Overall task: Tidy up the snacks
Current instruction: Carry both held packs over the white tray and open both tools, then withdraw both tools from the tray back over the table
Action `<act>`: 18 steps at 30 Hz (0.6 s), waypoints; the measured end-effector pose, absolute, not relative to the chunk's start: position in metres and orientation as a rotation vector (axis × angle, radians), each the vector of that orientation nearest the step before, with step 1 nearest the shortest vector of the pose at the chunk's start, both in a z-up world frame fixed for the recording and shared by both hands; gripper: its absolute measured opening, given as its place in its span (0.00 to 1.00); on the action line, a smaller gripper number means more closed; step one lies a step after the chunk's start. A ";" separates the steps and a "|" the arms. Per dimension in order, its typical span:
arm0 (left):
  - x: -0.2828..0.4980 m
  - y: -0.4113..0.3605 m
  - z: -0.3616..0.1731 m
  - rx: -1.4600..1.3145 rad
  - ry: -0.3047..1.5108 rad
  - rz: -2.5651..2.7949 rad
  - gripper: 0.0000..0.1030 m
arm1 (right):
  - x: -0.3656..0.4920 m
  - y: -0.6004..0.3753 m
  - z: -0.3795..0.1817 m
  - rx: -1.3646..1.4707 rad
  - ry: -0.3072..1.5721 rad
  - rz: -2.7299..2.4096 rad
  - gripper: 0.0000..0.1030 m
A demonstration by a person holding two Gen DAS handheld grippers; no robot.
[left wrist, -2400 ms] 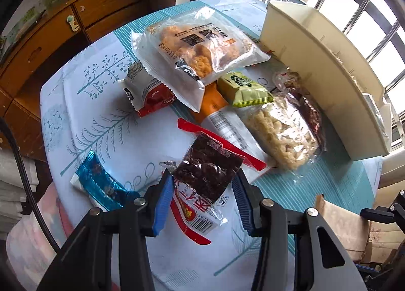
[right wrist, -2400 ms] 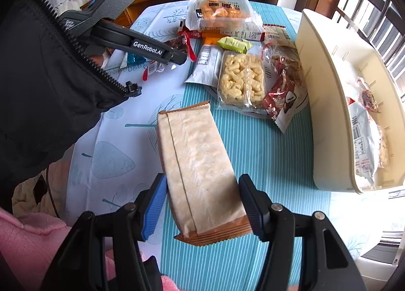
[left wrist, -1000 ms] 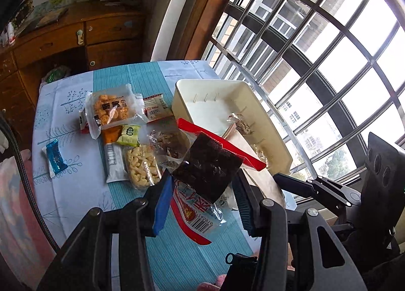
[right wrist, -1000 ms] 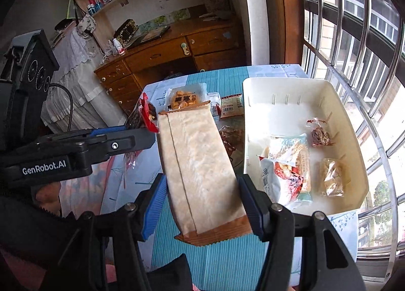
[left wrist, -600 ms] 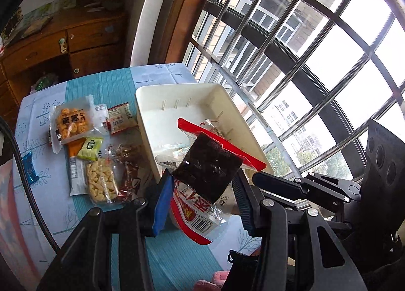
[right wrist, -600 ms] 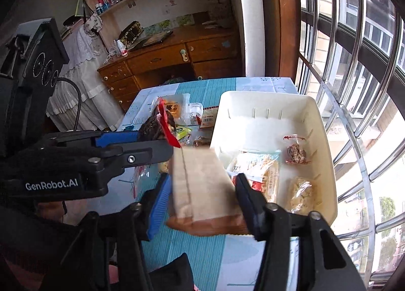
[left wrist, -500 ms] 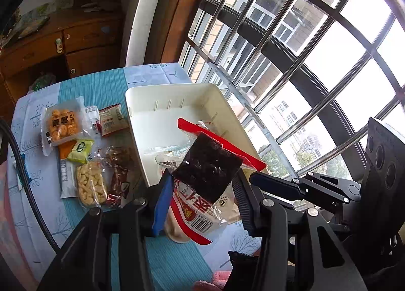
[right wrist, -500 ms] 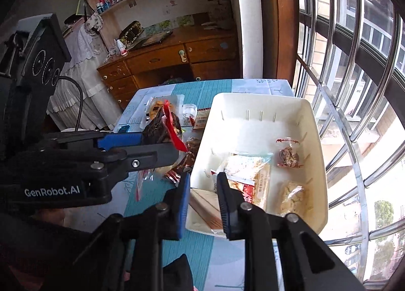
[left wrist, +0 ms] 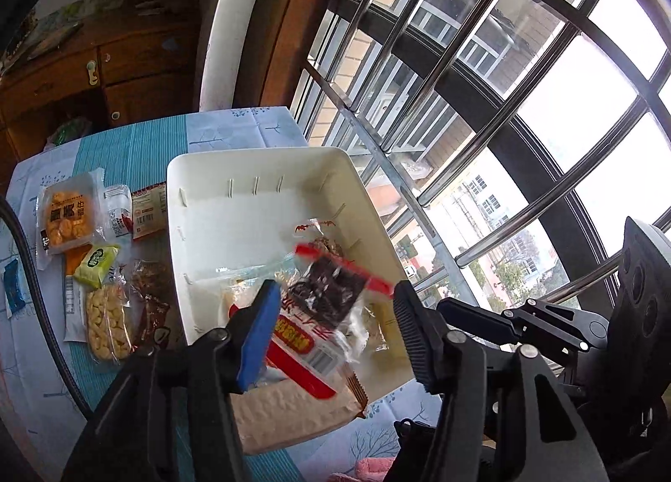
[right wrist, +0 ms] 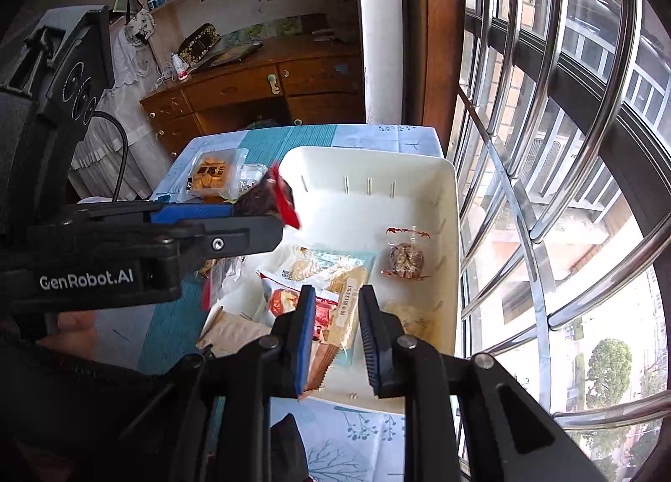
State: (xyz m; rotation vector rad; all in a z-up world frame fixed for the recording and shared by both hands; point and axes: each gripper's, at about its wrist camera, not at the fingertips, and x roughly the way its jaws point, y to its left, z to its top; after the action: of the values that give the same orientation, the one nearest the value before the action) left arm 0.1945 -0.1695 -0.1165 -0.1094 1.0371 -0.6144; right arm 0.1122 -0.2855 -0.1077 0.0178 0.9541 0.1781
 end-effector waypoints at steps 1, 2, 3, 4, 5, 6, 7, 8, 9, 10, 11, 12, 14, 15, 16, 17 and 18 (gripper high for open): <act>0.195 -0.171 -0.116 -0.104 1.034 -0.609 0.66 | 0.113 -0.288 -0.109 0.017 0.957 0.180 0.20; 0.195 -0.173 -0.116 -0.101 1.033 -0.602 0.67 | 0.114 -0.290 -0.110 0.016 0.961 0.181 0.20; 0.196 -0.173 -0.117 -0.101 1.037 -0.594 0.67 | 0.115 -0.291 -0.110 0.016 0.965 0.180 0.20; 0.197 -0.173 -0.118 -0.105 1.044 -0.588 0.68 | 0.116 -0.292 -0.111 0.016 0.968 0.182 0.20; 0.198 -0.172 -0.119 -0.110 1.051 -0.580 0.68 | 0.116 -0.293 -0.112 0.015 0.971 0.183 0.20; 0.199 -0.171 -0.120 -0.114 1.057 -0.572 0.70 | 0.117 -0.294 -0.113 0.014 0.974 0.184 0.20; 0.199 -0.169 -0.120 -0.118 1.062 -0.565 0.70 | 0.118 -0.294 -0.113 0.016 0.976 0.185 0.20; 0.200 -0.167 -0.121 -0.120 1.066 -0.558 0.70 | 0.119 -0.295 -0.114 0.020 0.978 0.189 0.20; 0.200 -0.165 -0.122 -0.121 1.071 -0.551 0.70 | 0.119 -0.294 -0.115 0.024 0.981 0.192 0.20; 0.200 -0.163 -0.123 -0.121 1.076 -0.545 0.70 | 0.119 -0.294 -0.116 0.026 0.985 0.193 0.20; 0.200 -0.161 -0.124 -0.121 1.081 -0.539 0.70 | 0.119 -0.294 -0.117 0.031 0.990 0.196 0.20; 0.199 -0.159 -0.125 -0.121 1.087 -0.533 0.70 | 0.119 -0.294 -0.119 0.035 0.994 0.197 0.20; 0.198 -0.155 -0.127 -0.119 1.096 -0.523 0.70 | 0.117 -0.292 -0.121 0.047 1.002 0.200 0.20; 0.196 -0.152 -0.128 -0.118 1.100 -0.517 0.70 | 0.117 -0.292 -0.122 0.053 1.007 0.202 0.20; 0.195 -0.150 -0.128 -0.118 1.103 -0.515 0.70 | 0.117 -0.291 -0.123 0.058 1.011 0.202 0.20; 0.194 -0.147 -0.129 -0.118 1.106 -0.512 0.70 | 0.118 -0.290 -0.124 0.063 1.015 0.202 0.21; 0.192 -0.144 -0.129 -0.119 1.107 -0.505 0.70 | 0.118 -0.289 -0.125 0.069 1.020 0.204 0.20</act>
State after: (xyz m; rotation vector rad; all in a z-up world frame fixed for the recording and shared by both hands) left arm 0.1924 -0.1436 -0.1291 -0.1190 1.1067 -0.5054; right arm 0.1180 -0.2891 -0.1250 0.0686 1.0196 0.2037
